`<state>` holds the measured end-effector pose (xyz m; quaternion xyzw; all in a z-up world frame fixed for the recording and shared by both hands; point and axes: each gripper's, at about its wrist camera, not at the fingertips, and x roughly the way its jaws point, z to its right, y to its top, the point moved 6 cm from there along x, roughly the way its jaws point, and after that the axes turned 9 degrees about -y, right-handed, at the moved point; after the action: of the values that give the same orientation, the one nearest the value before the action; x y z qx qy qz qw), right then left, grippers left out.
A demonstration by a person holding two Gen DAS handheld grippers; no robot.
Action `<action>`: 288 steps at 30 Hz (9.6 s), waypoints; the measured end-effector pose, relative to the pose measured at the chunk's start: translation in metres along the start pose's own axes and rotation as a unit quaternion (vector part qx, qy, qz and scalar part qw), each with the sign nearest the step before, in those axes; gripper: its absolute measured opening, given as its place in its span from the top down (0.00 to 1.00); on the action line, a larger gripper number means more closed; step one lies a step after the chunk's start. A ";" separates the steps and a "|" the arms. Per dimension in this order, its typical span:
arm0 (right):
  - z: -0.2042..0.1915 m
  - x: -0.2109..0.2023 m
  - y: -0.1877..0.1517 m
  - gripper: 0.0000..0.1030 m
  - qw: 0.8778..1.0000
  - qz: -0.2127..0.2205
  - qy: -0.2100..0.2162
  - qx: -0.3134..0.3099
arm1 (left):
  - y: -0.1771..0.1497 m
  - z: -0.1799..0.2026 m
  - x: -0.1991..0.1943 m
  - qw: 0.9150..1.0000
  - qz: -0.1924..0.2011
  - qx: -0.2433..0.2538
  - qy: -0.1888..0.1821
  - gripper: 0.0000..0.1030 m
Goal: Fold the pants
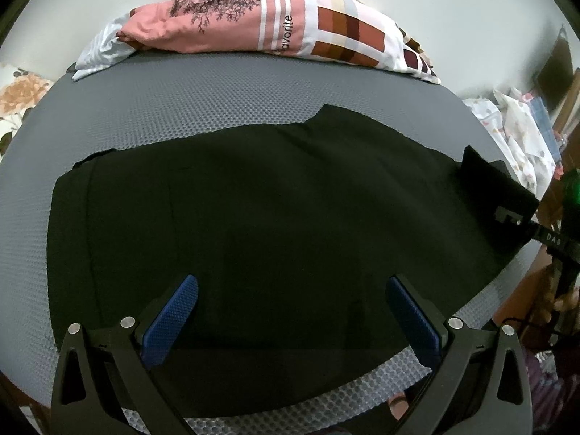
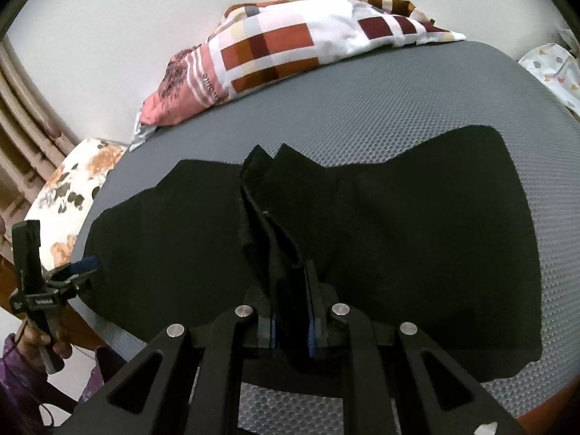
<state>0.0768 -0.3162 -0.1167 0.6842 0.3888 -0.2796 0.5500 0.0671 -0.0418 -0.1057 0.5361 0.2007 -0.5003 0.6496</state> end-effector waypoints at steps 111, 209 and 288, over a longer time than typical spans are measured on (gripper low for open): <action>0.049 -0.041 -0.050 0.44 0.946 -0.038 0.253 0.199 | 0.037 0.170 0.122 0.956 -0.114 -0.065 -0.264 0.92; 0.067 -0.038 -0.038 0.18 0.847 -0.045 0.399 0.348 | 0.020 0.158 0.118 0.911 -0.169 -0.192 -0.325 0.87; 0.041 -0.004 -0.040 0.11 0.854 -0.098 0.222 0.460 | 0.039 0.117 0.118 0.893 -0.121 -0.225 -0.371 0.57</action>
<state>0.0427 -0.3532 -0.1447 0.8615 0.3923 -0.3197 0.0416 0.1181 -0.2009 -0.1399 0.1221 0.1158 -0.6790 0.7146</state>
